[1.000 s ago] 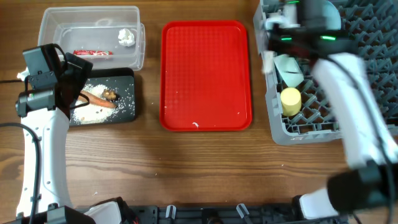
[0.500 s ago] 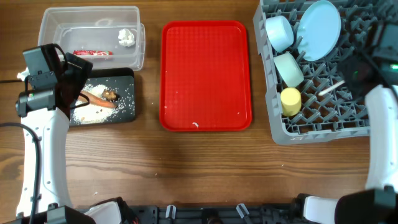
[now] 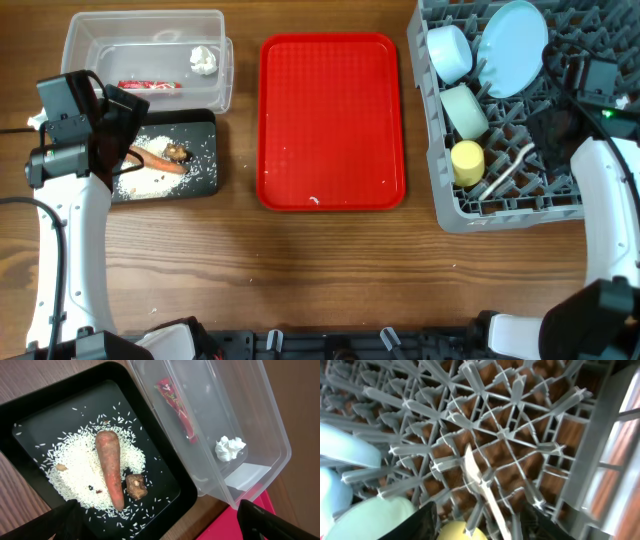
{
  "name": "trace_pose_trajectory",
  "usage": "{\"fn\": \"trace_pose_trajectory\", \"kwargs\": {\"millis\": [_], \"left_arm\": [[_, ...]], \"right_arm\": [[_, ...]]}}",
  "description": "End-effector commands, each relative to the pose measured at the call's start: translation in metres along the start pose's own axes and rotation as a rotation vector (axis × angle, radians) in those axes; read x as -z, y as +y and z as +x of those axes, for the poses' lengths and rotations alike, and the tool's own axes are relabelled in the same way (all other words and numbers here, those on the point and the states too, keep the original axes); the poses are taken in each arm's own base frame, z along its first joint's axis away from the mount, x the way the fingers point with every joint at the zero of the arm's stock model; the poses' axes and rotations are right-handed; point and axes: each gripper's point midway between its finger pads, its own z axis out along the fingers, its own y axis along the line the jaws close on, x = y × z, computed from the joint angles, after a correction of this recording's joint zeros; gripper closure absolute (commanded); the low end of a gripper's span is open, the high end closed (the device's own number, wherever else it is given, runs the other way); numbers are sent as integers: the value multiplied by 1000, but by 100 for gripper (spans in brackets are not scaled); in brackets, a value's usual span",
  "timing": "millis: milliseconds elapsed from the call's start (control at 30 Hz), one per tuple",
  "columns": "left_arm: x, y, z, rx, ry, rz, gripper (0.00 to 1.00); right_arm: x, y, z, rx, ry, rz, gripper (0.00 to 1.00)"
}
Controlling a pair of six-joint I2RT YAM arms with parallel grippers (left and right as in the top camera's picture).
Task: Sort waste into correct bins and load items into the dishwasher rack
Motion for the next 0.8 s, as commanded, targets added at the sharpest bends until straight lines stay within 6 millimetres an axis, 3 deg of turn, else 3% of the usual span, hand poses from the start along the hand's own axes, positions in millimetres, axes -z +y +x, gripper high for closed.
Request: {"fn": "trace_pose_trajectory", "kwargs": {"millis": [0,100,167,200,300,433,600,767], "left_arm": [[3,-3,-3,-15,-4,12,0],[3,-3,-3,-15,-4,12,0],[3,-3,-3,-15,-4,12,0],[3,-3,-3,-15,-4,12,0],[3,-3,-3,-15,-4,12,0],[3,-3,-3,-15,-4,12,0],[3,-3,-3,-15,-4,12,0],[3,-3,-3,-15,-4,12,0]], "right_arm": [[76,23,-34,146,-121,-185,40],[150,46,-26,429,-145,-443,25],[196,50,-11,544,-155,-603,6],[219,45,-3,569,-163,-667,0],[262,25,6,518,-220,-754,0],[294,1,11,500,-305,-798,0],[298,-48,19,588,-407,-663,0],[304,-67,25,576,-440,-645,0]]}}
